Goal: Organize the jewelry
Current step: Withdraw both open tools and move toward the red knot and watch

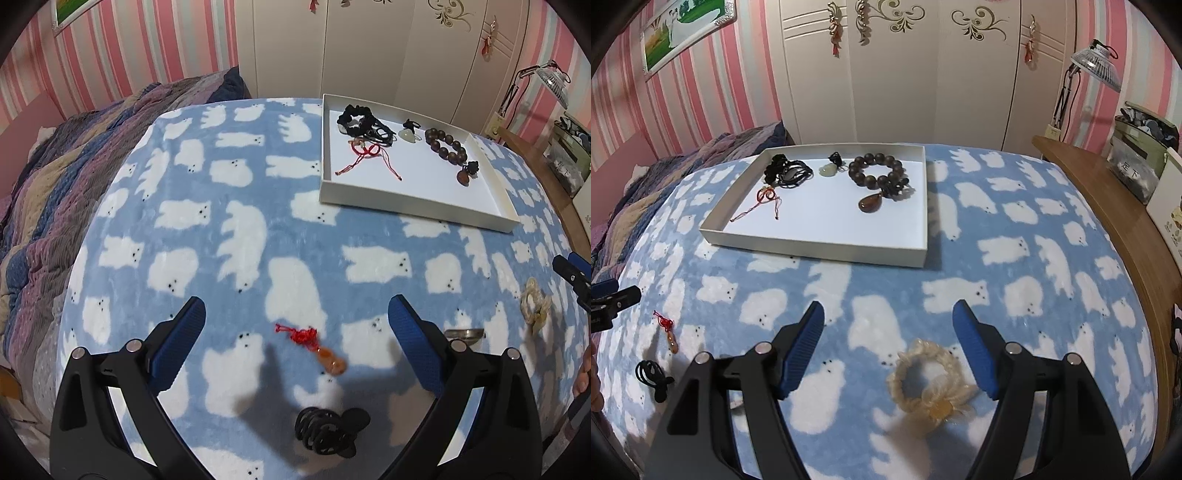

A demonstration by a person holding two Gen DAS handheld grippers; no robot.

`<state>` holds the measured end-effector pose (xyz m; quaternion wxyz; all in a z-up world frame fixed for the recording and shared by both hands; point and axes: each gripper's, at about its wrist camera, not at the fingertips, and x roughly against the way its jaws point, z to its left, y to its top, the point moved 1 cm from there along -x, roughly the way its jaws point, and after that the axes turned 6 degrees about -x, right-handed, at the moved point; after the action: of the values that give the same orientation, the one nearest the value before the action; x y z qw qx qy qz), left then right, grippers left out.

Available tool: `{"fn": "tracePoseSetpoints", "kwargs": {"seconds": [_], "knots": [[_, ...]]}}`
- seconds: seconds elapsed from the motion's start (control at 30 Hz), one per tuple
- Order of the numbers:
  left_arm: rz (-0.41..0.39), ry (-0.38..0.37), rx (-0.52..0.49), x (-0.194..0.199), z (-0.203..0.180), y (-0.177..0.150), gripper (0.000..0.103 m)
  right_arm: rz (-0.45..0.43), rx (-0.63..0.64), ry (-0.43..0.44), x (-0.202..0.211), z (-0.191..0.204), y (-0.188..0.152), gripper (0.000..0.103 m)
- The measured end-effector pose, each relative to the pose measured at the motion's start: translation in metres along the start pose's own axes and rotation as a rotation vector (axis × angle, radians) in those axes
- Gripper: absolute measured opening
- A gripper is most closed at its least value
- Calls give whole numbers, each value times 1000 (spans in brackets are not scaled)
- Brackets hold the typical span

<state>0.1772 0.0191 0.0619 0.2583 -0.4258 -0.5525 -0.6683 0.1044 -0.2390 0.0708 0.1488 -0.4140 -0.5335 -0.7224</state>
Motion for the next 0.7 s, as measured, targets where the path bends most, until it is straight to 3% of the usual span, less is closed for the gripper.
{"fn": "tracePoseSetpoints", "kwargs": {"seconds": [0.7], "knots": [[39, -14, 27, -7, 4, -24, 98, 45, -5, -15, 0, 0, -29, 72]]}}
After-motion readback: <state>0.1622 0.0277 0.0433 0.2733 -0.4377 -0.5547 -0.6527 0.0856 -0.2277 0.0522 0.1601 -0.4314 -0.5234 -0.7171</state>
